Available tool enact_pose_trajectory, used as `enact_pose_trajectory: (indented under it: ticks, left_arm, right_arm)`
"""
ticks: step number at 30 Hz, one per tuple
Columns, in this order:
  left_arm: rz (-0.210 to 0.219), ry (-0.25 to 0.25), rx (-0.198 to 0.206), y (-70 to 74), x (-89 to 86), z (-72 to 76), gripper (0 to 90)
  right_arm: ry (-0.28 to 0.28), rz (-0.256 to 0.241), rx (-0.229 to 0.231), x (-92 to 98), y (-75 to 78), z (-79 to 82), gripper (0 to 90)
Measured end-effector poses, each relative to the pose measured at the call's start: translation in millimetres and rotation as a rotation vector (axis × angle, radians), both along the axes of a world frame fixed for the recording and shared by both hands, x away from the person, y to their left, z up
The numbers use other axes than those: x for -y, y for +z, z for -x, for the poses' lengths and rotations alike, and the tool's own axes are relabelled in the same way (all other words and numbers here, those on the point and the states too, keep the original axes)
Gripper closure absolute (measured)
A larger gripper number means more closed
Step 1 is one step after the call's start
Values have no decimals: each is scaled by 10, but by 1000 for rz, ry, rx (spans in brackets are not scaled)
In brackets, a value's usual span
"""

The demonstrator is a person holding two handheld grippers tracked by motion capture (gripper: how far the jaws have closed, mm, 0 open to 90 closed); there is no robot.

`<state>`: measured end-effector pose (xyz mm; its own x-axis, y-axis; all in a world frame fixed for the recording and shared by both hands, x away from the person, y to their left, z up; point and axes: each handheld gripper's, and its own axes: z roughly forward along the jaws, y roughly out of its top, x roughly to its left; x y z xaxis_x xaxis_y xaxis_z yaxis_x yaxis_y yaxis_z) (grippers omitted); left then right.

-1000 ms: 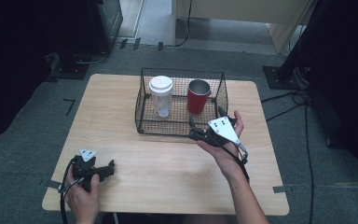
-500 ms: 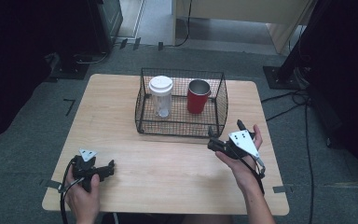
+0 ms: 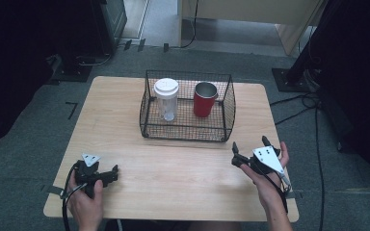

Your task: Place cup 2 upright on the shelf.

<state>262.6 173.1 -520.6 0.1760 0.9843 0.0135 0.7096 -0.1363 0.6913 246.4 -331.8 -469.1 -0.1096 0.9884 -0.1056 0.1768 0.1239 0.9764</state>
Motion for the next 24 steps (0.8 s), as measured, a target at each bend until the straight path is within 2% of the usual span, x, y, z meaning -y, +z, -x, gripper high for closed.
enact_pose_trajectory:
  ticks: [5, 11, 16, 24]
  left_arm:
    - [0, 0, 0, 0, 0, 0, 0]
    - [0, 0, 0, 0, 0, 0, 0]
    - [0, 0, 0, 0, 0, 0, 0]
    - [0, 0, 0, 0, 0, 0, 0]
  right_arm:
    - [-19, -5, -25, 151, -112, 76, 0]
    - [-72, -12, -64, 346, -240, 168, 0]
    - [-103, -8, -109, 460, -327, 215, 0]
    - [-144, -6, -150, 610, -424, 282, 0]
